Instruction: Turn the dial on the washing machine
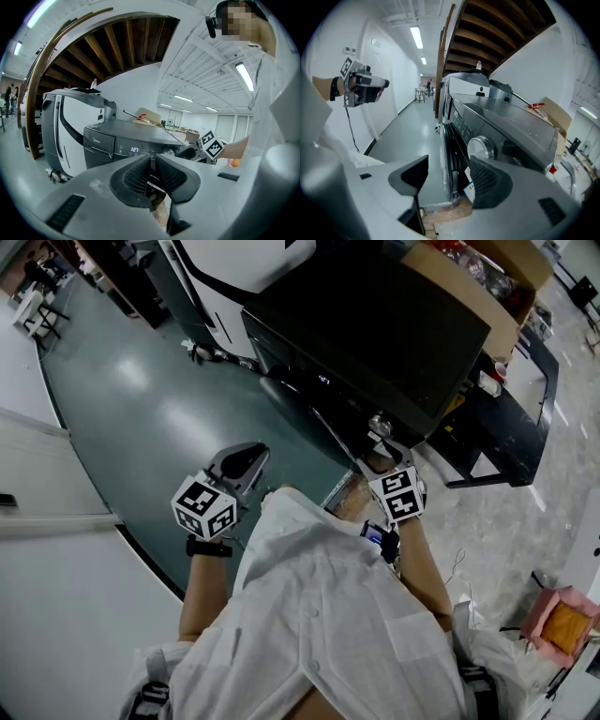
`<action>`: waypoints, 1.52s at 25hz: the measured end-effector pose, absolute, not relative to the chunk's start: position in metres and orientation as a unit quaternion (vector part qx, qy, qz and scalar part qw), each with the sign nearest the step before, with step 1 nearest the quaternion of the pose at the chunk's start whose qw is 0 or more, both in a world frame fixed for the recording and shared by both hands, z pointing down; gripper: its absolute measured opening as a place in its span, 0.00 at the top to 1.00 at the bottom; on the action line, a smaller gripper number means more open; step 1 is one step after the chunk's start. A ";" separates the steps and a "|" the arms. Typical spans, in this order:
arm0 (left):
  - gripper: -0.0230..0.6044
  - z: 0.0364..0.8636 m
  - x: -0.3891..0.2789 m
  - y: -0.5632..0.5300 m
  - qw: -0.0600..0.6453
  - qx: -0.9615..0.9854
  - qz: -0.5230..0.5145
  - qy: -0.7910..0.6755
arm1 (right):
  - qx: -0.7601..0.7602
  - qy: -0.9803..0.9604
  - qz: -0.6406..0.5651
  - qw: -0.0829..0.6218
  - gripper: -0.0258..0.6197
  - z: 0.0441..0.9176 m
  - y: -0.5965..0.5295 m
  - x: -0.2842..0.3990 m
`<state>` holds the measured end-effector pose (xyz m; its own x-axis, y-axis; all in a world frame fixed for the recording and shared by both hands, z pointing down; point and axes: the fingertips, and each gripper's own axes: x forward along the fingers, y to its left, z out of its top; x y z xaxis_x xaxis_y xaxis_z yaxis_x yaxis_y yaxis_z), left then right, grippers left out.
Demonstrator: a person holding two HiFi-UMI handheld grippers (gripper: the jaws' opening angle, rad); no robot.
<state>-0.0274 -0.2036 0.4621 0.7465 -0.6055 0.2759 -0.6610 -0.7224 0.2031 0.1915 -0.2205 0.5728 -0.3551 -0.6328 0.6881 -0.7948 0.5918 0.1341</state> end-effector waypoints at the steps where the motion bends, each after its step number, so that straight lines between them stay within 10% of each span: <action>1: 0.90 0.462 -0.029 -0.204 0.145 0.922 0.095 -0.345 | 0.436 -0.821 0.113 0.349 0.53 0.568 -0.219 0.188; 13: 0.90 0.431 -0.064 -0.218 0.100 0.902 0.062 -0.415 | 0.561 -0.821 0.084 0.059 0.96 0.440 -0.232 0.271; 38: 0.90 0.416 -0.073 -0.221 0.105 0.891 0.018 -0.441 | 0.601 -0.793 0.059 0.084 0.96 0.430 -0.223 0.307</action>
<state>-0.0731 -0.2210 0.4165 0.6104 -0.7821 0.1250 -0.7898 -0.5892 0.1704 0.3069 -0.2235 0.4304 -0.2638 -0.9427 0.2043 -0.9626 0.2708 0.0069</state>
